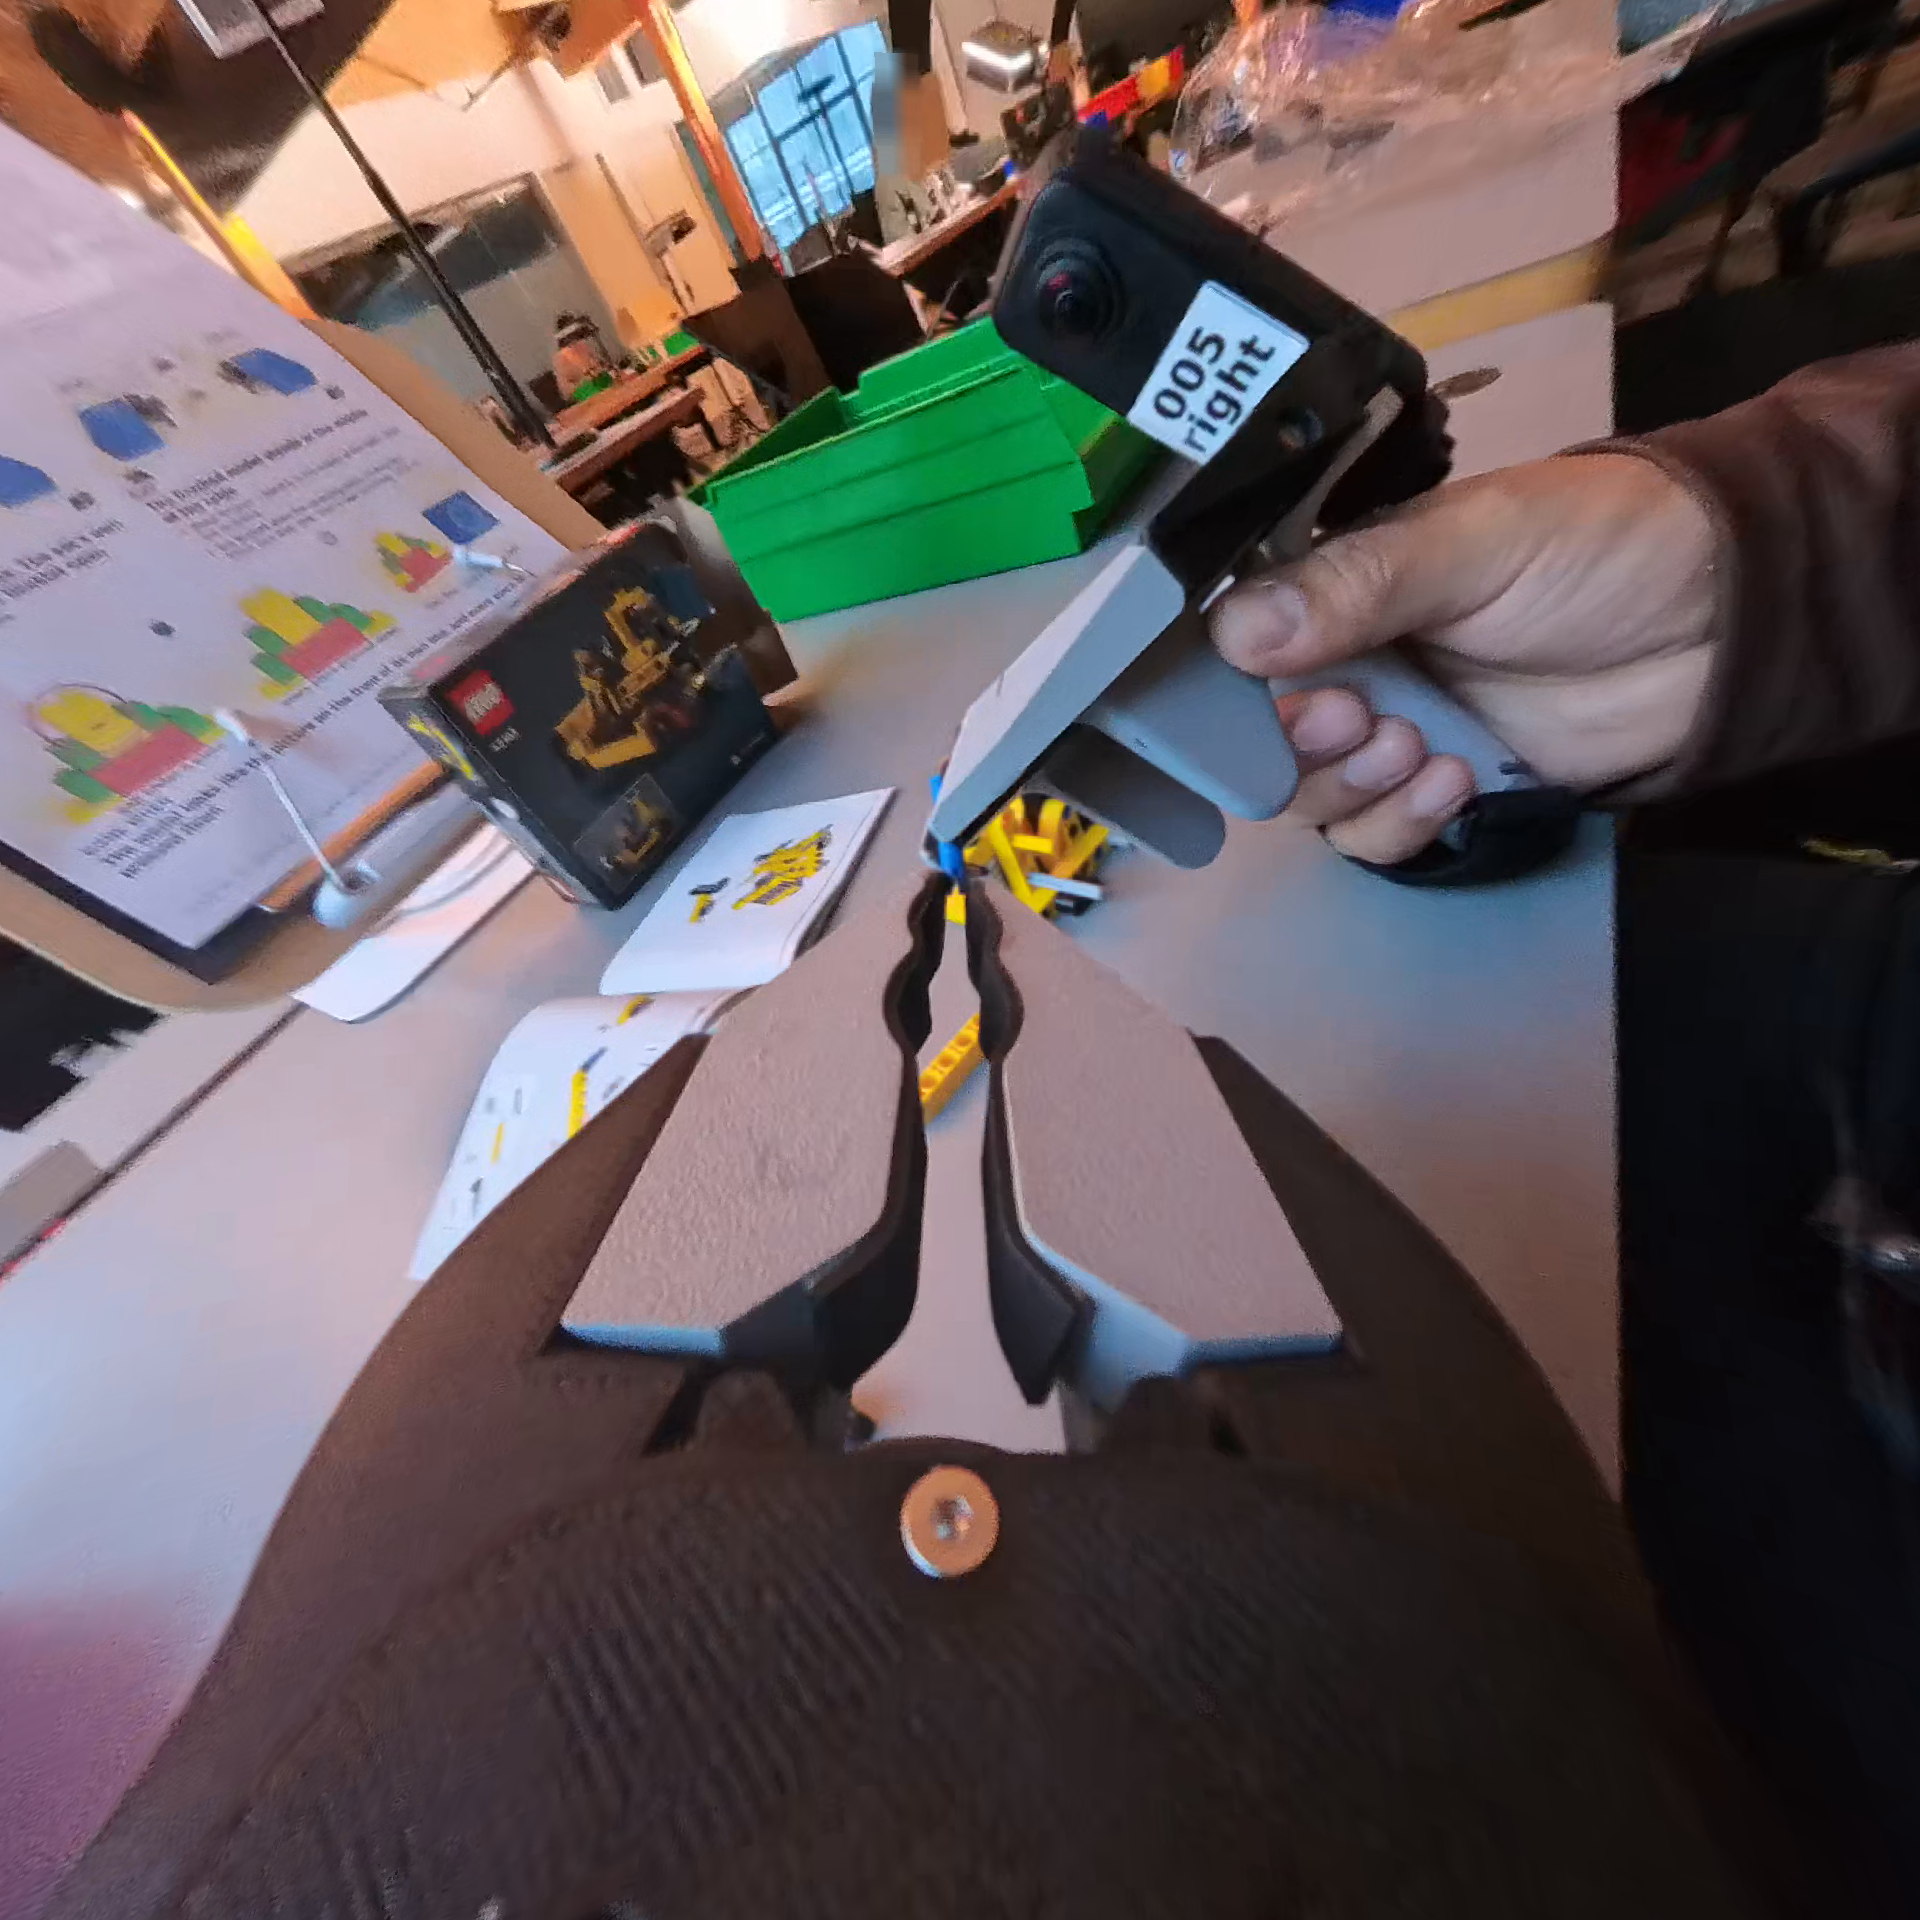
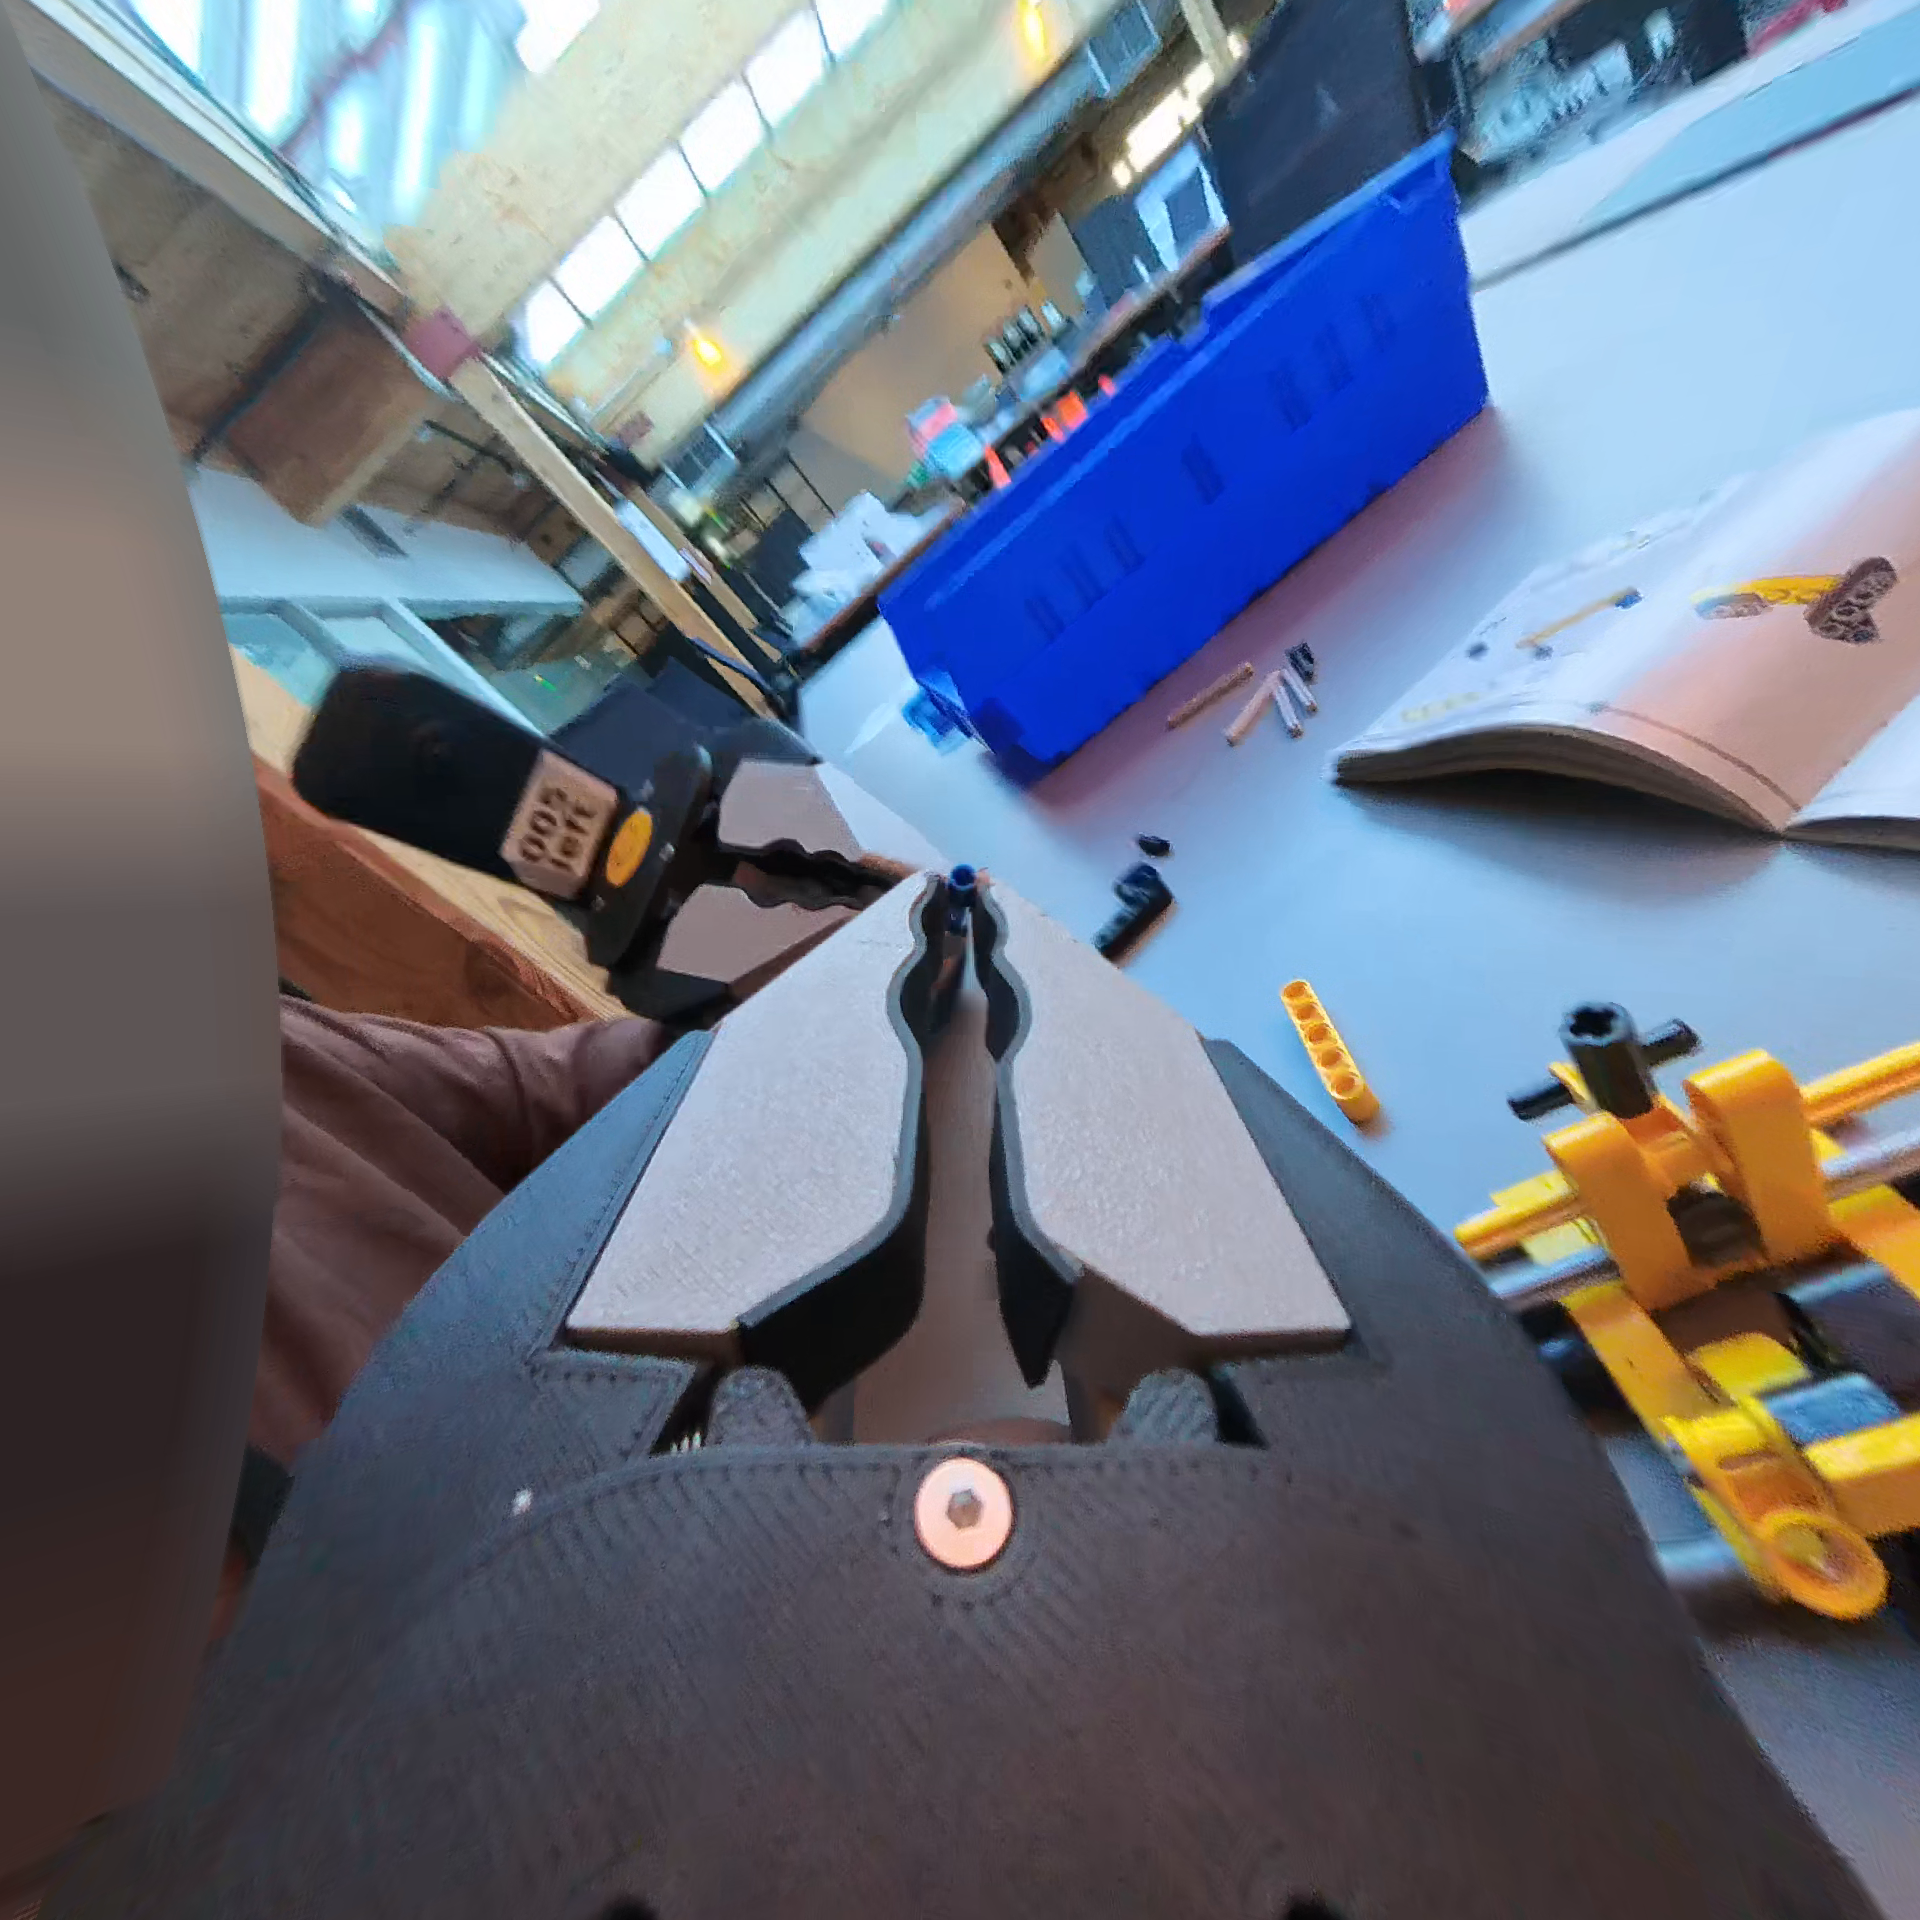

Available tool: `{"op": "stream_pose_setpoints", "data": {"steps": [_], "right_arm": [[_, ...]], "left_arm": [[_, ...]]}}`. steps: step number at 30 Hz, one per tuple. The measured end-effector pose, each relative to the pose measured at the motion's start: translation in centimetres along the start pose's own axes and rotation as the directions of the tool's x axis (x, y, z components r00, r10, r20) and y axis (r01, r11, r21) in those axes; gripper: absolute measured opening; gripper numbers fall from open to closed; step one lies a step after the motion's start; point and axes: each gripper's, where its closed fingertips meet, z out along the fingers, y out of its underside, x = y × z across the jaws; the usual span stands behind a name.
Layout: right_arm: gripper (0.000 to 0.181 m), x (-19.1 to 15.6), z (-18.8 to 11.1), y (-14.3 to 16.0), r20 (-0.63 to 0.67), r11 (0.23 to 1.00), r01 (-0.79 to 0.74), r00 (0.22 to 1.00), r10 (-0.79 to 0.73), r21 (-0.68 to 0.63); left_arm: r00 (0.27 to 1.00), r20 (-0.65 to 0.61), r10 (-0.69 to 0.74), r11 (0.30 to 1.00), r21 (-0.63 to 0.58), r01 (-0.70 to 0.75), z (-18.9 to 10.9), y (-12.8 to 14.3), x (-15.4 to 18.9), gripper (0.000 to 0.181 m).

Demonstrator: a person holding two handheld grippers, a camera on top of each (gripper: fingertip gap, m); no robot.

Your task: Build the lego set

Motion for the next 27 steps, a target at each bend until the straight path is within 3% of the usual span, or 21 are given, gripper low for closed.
{"op": "stream_pose_setpoints", "data": {"steps": [4, 9, 17, 27], "right_arm": [[0.001, 0.0, 0.2, 0.6, -0.012, 0.998, 0.029, 0.999, -0.030, -0.053], [0.002, 0.4, -0.2, 2.4, -0.038, 0.977, 0.061, 0.997, -0.070, -0.206], [0.002, 0.3, -0.3, 7.0, -0.046, 0.830, 0.248, 0.949, -0.311, -0.500], [0.002, 0.9, -0.3, 8.8, -0.049, 0.753, 0.269, 0.928, -0.370, -0.600]], "left_arm": [[0.997, -0.060, -0.037, 0.999, -0.034, 0.035, -0.3, 0.8, 0.4, 0.001], [0.986, -0.161, -0.041, 0.981, -0.192, 0.009, -1.8, 3.6, 1.6, 0.008], [0.976, -0.190, -0.105, 0.961, -0.274, 0.051, -2.1, 5.0, 1.4, 0.004], [0.978, -0.201, -0.056, 0.941, -0.337, -0.015, -1.7, 6.1, 2.0, 0.002]]}}
